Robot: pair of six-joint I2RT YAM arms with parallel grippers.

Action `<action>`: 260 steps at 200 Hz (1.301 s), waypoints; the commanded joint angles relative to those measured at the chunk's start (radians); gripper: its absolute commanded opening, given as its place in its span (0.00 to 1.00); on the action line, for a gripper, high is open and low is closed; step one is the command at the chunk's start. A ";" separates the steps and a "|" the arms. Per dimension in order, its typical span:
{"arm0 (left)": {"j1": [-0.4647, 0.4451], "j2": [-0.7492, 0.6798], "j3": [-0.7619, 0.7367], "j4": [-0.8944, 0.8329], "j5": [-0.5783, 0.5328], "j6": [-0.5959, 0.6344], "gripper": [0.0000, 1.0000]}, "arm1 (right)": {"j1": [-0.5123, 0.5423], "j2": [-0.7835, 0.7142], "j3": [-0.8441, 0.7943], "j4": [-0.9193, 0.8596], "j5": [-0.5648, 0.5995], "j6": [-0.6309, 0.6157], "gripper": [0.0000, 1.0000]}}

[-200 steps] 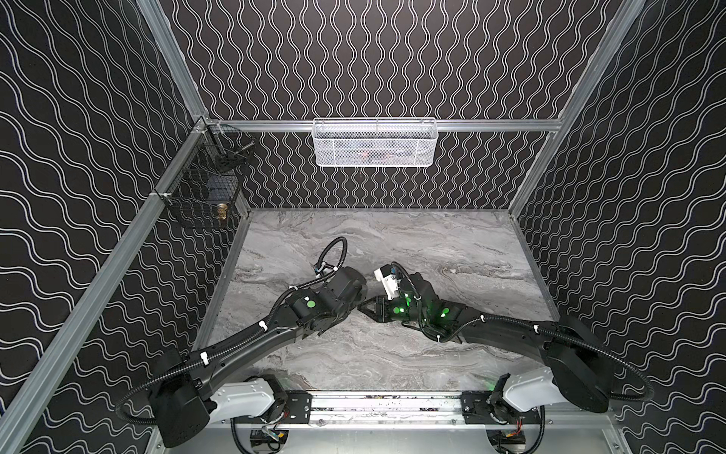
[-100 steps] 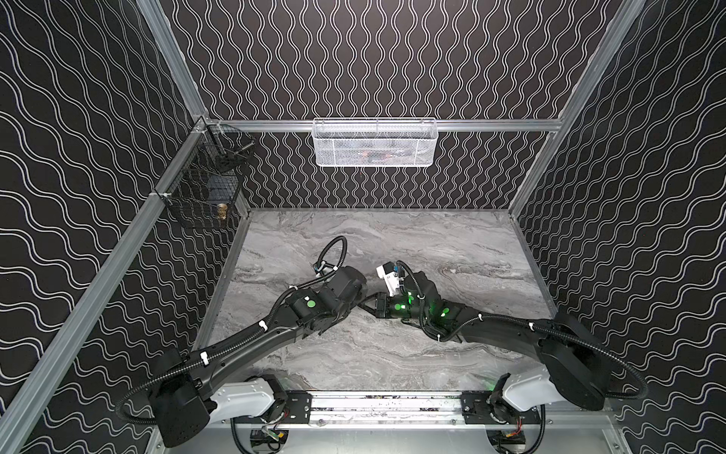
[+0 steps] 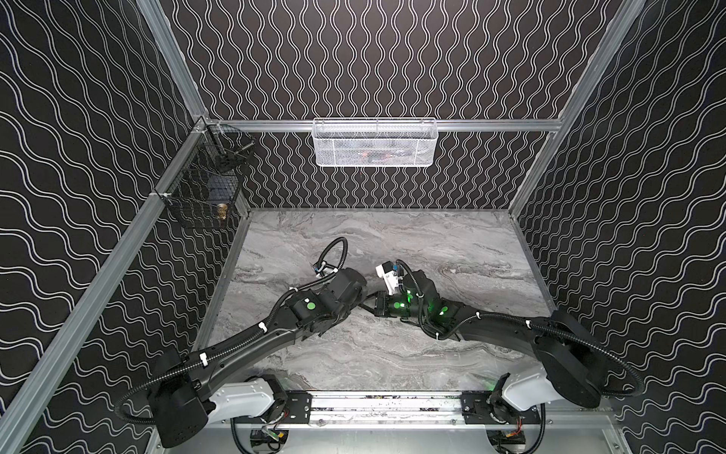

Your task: Unlock with the key

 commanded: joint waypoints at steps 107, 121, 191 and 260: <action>0.040 -0.012 0.048 0.041 -0.023 0.041 0.13 | 0.006 -0.091 -0.045 0.028 0.032 -0.019 0.22; 0.040 -0.008 0.055 0.036 -0.023 0.041 0.13 | 0.004 -0.103 -0.043 0.010 0.049 0.004 0.25; 0.040 -0.017 0.036 0.063 -0.011 0.030 0.12 | -0.002 -0.065 0.042 -0.035 0.104 0.106 0.29; 0.040 -0.022 0.029 0.082 -0.010 0.023 0.13 | -0.003 -0.037 0.026 -0.018 0.089 0.115 0.25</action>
